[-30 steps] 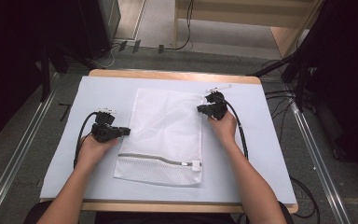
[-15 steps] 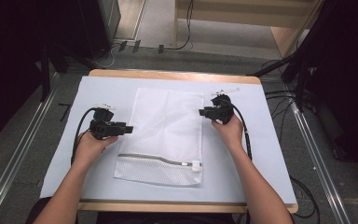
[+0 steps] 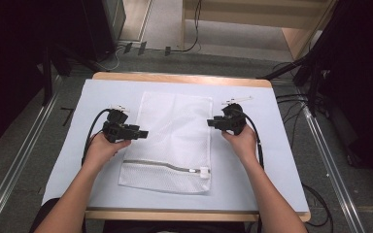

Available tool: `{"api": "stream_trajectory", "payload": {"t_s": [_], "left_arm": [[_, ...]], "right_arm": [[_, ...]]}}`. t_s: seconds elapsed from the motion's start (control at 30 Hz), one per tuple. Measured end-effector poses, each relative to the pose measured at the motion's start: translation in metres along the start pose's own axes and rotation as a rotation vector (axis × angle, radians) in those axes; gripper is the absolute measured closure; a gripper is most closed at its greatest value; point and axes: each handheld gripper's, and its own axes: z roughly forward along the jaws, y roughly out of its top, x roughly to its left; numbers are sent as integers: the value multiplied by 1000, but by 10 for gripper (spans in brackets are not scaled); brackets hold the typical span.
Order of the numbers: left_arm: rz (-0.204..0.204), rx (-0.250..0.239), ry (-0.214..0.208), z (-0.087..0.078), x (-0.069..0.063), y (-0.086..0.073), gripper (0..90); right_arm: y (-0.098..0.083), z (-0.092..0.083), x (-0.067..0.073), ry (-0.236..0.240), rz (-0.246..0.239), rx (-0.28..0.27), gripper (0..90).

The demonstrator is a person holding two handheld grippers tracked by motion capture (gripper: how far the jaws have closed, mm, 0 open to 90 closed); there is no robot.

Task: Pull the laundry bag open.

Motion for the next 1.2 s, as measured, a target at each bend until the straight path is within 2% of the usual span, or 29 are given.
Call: {"api": "stream_trajectory", "payload": {"t_s": [0.3,0.43,0.57,0.7,0.87,1.03,1.2], "left_arm": [[36,1,-15,4,-7,4,413],[47,4,-27,3,-9,5,404],[59,0,-34,3,-13,6,397],[76,-3,-39,2,-18,7,392],[99,-5,-38,0,-27,8,394],[118,-8,-51,0,-37,10,396],[143,20,-65,0,-48,12,408]], "right_arm": [[-5,-7,6,8,-8,-4,553],[-8,-12,11,-4,-20,-14,525],[-11,-15,15,10,-33,-23,504],[-15,-16,20,20,-38,-9,498],[-20,-21,29,34,-44,-5,503],[-27,-26,38,50,-69,-2,510],[-36,-30,45,61,-76,5,531]]}}
